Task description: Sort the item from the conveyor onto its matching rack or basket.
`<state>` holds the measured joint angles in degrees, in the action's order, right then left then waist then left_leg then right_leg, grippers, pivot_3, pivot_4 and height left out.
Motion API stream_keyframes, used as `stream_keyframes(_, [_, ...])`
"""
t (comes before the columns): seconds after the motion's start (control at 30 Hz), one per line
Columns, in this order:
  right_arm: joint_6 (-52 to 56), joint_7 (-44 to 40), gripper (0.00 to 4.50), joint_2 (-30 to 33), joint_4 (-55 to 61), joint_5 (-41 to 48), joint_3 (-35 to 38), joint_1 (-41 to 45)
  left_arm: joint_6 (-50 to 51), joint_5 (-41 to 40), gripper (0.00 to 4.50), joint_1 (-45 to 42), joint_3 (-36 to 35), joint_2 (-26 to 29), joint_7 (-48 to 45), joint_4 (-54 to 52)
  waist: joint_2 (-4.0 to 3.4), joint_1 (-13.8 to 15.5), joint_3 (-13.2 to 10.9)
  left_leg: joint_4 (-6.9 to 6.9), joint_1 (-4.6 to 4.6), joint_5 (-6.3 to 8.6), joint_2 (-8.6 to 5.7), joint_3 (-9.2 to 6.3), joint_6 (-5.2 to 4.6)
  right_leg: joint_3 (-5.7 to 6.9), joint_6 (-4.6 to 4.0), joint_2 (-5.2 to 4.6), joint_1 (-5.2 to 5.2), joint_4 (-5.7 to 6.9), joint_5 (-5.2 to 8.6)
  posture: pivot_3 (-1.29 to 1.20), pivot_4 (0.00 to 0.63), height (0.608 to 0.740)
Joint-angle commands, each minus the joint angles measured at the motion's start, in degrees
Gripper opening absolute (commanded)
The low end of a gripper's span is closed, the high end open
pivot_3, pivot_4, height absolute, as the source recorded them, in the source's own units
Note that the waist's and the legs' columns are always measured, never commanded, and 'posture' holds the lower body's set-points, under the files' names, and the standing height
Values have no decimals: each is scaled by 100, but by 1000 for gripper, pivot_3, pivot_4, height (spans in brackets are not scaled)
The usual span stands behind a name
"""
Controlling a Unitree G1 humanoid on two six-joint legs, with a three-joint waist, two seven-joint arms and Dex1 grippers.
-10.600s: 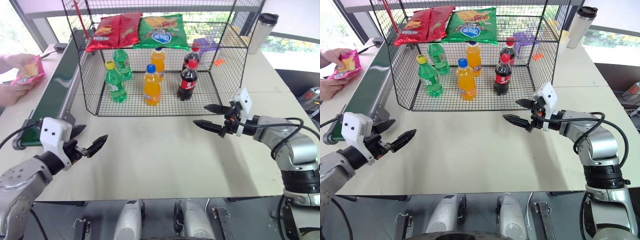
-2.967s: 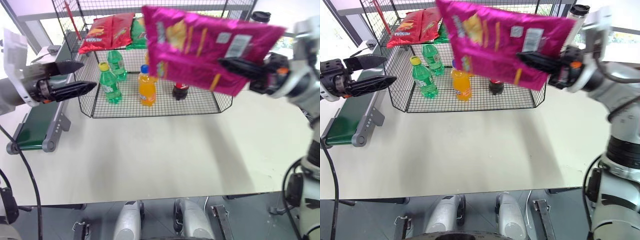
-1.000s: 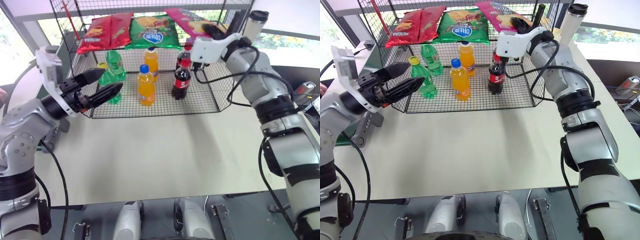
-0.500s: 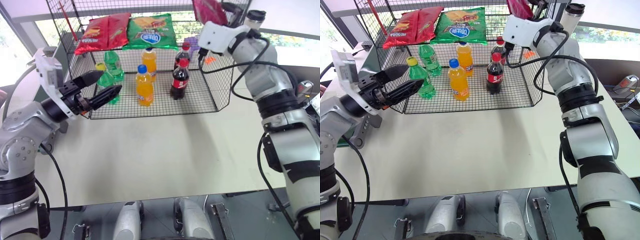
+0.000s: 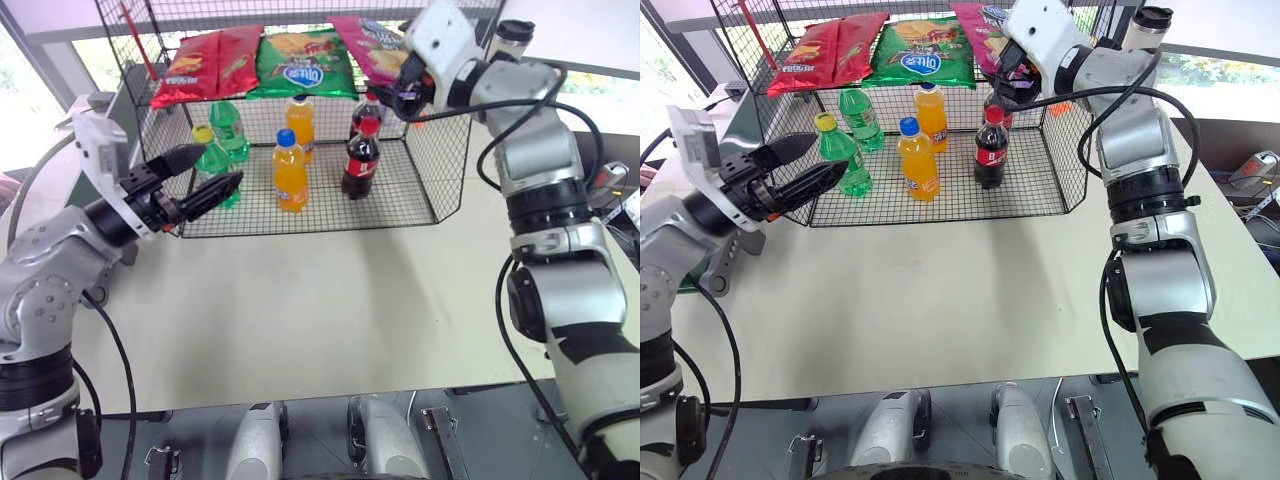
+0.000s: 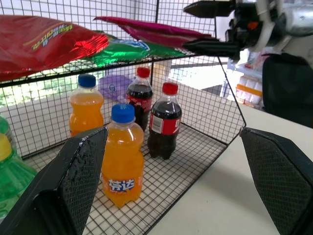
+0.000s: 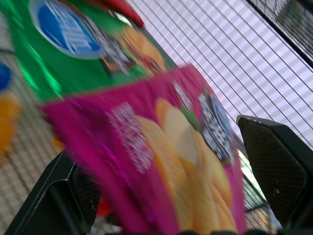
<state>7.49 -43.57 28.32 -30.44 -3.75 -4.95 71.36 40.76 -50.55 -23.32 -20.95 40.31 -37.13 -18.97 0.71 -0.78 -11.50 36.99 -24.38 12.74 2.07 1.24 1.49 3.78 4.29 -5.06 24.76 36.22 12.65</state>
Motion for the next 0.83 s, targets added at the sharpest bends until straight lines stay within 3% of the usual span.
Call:
stream_keyframes(0.03, [141, -43, 4188, -79, 322, 296, 189, 3, -97, -27, 4500, -34, -84, 33, 10, -155, 0, 1, 0, 1, 0, 0, 0, 0, 0, 0, 0, 0, 0, 1, 0, 0, 150, 740])
stream_keyframes(0.5, [62, -666, 4188, 123, 1563, 946, 379, -768, -16, -74, 4500, 22, -189, 69, 166, -193, 0, 13, 0, 2, 0, 0, 0, 1, 0, 0, 0, 0, 0, 0, 0, 0, 150, 740])
stream_keyframes(0.6, [593, -725, 4188, 208, 2137, 1574, 820, -1087, 1, -97, 4500, -112, -301, -13, 505, -134, 0, 22, 0, 2, -1, 0, 0, 1, 0, 0, 1, 0, 0, 0, -1, 0, 150, 740])
stream_keyframes(0.83, [3364, -302, 4188, 476, 4073, 4511, 2716, -2552, 318, -208, 4500, 702, -570, 181, 809, -743, 3, 70, 1, 0, 0, 3, 1, 2, -2, 0, 3, -4, -6, -9, -2, 0, 150, 740])
